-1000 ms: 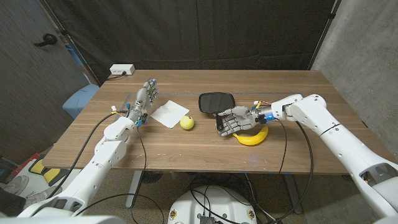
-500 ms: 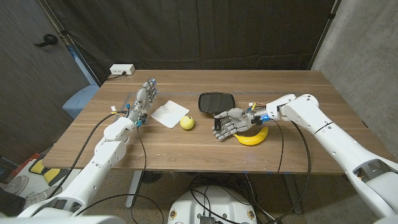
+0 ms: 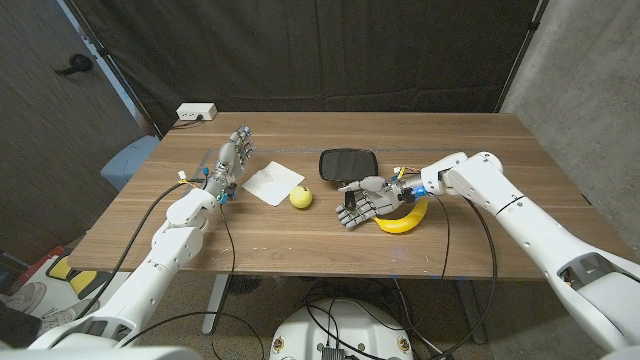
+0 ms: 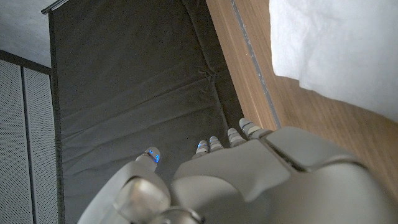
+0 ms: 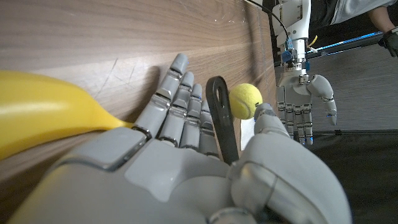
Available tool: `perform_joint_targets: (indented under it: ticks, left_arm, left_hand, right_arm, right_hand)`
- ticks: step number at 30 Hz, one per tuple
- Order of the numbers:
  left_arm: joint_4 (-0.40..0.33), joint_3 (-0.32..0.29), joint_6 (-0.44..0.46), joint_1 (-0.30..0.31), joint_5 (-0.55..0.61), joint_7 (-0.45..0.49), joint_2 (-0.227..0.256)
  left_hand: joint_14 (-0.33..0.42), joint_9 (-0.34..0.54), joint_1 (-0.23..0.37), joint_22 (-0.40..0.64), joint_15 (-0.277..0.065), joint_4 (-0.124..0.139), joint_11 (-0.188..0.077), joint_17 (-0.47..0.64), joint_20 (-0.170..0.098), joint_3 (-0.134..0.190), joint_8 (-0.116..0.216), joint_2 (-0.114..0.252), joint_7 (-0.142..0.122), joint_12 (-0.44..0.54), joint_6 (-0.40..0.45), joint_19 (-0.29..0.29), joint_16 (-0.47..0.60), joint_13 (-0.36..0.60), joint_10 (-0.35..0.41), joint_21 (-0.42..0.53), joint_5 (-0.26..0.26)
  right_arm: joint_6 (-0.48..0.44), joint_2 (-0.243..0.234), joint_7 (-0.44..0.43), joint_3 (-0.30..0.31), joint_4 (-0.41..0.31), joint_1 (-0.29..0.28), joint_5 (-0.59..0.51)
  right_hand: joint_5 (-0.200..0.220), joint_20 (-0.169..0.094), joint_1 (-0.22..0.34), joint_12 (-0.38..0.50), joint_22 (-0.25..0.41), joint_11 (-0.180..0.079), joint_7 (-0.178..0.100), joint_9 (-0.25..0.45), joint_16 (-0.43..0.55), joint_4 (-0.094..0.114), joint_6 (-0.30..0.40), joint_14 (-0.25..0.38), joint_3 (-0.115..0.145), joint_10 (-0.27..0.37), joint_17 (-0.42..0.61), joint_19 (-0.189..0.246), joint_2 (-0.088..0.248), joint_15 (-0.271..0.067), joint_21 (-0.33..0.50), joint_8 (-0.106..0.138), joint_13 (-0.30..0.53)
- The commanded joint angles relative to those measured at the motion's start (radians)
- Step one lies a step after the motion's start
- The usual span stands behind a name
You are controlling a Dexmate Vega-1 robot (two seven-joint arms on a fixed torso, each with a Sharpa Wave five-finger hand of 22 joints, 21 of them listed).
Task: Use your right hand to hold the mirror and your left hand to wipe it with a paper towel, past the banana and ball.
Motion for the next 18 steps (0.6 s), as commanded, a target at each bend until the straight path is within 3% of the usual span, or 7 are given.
perform_joint_targets:
  ticks: [1,4,9,14,18]
  left_arm:
    - [0.011,0.001,0.006,-0.009,0.000,0.002,-0.003]
    - [0.019,0.004,0.004,-0.016,0.002,-0.002,-0.005]
    - [0.031,0.009,0.003,-0.026,0.005,-0.008,-0.009]
    - [0.033,0.011,0.006,-0.031,0.008,-0.008,-0.011]
    - [0.029,0.013,0.009,-0.032,0.010,-0.007,-0.012]
  left_hand:
    - [-0.082,0.005,-0.004,0.002,-0.034,0.000,0.007,0.002,-0.018,0.003,-0.003,0.080,0.006,-0.002,-0.085,0.004,0.000,0.005,-0.058,-0.005,-0.004]
    - [-0.083,0.005,-0.004,0.002,-0.033,0.000,0.009,0.002,-0.018,0.002,-0.003,0.080,0.006,-0.003,-0.085,0.003,-0.001,0.005,-0.058,-0.005,-0.004]
    - [-0.083,0.005,-0.004,0.002,-0.032,0.000,0.008,0.002,-0.018,0.002,-0.002,0.079,0.005,-0.002,-0.085,0.003,-0.001,0.005,-0.058,-0.005,-0.004]
    - [-0.084,0.005,-0.004,0.002,-0.033,0.000,0.009,0.002,-0.017,0.002,-0.002,0.079,0.005,-0.002,-0.085,0.003,-0.001,0.005,-0.058,-0.006,-0.004]
    - [-0.084,0.005,-0.004,0.002,-0.032,0.000,0.008,0.002,-0.017,0.002,-0.002,0.079,0.005,-0.002,-0.085,0.003,-0.001,0.005,-0.058,-0.006,-0.004]
  right_arm:
    - [0.025,0.021,-0.009,0.003,0.010,0.005,-0.011]
    - [0.031,0.027,-0.020,0.013,0.008,0.000,-0.010]
    - [0.031,0.034,-0.050,0.034,-0.005,-0.016,-0.009]
    - [0.030,0.048,-0.100,0.075,-0.026,-0.048,0.004]
    - [0.027,0.062,-0.152,0.108,-0.044,-0.074,0.011]
  right_hand:
    - [0.008,-0.025,0.045,0.007,0.005,-0.014,0.022,0.004,0.009,-0.007,0.021,0.033,0.026,0.023,0.004,0.016,0.027,-0.023,0.013,0.009,0.005]
    - [0.011,-0.048,0.074,0.011,0.004,-0.036,0.006,0.004,0.014,-0.004,0.043,0.057,0.046,0.044,0.007,0.030,0.066,-0.048,0.021,0.016,0.005]
    - [0.014,-0.066,0.099,0.018,0.007,-0.062,-0.014,0.005,0.025,0.009,0.068,0.101,0.068,0.077,0.011,0.036,0.094,-0.076,0.032,0.023,0.006]
    - [0.021,-0.097,0.132,0.031,0.025,-0.087,-0.047,0.008,0.045,0.066,0.113,0.175,0.124,0.134,0.024,0.062,0.118,-0.125,0.071,0.033,0.010]
    - [0.022,-0.139,0.162,0.043,0.054,-0.101,-0.058,0.011,0.085,0.138,0.170,0.287,0.181,0.211,0.044,0.092,0.117,-0.177,0.132,0.042,0.012]
